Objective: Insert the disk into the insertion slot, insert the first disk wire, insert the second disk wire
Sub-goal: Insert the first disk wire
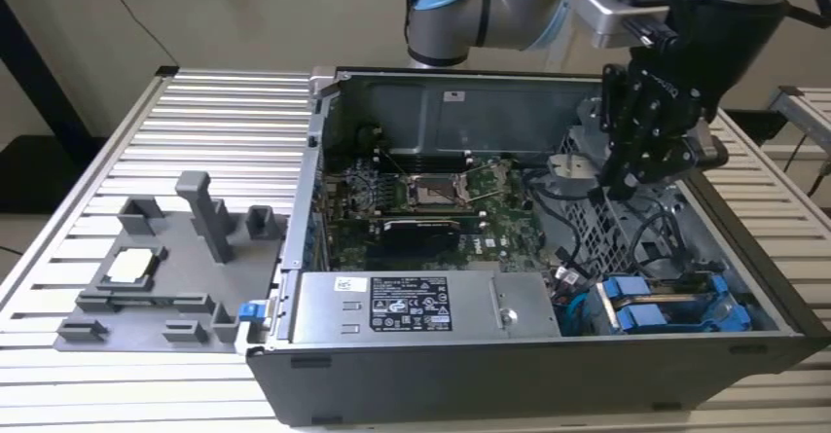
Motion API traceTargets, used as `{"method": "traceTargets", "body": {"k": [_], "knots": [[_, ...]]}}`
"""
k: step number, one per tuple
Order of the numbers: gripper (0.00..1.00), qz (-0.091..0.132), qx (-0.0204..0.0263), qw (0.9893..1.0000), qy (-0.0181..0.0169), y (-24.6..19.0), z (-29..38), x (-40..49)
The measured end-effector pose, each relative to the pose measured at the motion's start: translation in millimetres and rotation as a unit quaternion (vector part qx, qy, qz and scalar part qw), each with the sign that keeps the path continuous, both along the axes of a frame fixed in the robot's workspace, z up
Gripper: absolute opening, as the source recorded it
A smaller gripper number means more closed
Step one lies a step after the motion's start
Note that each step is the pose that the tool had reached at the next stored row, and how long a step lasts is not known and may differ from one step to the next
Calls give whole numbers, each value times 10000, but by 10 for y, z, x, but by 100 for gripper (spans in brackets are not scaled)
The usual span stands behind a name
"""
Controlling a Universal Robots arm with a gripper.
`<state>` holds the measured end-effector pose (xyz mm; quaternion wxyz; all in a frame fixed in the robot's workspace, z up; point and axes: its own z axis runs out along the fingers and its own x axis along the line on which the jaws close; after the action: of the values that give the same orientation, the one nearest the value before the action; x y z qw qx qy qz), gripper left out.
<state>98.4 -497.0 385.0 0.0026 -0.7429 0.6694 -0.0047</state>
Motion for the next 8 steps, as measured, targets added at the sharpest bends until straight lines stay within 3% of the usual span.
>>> {"method": "traceTargets", "body": {"k": [8], "knots": [[27,95,3,9999,-43,0,27,-39]]}}
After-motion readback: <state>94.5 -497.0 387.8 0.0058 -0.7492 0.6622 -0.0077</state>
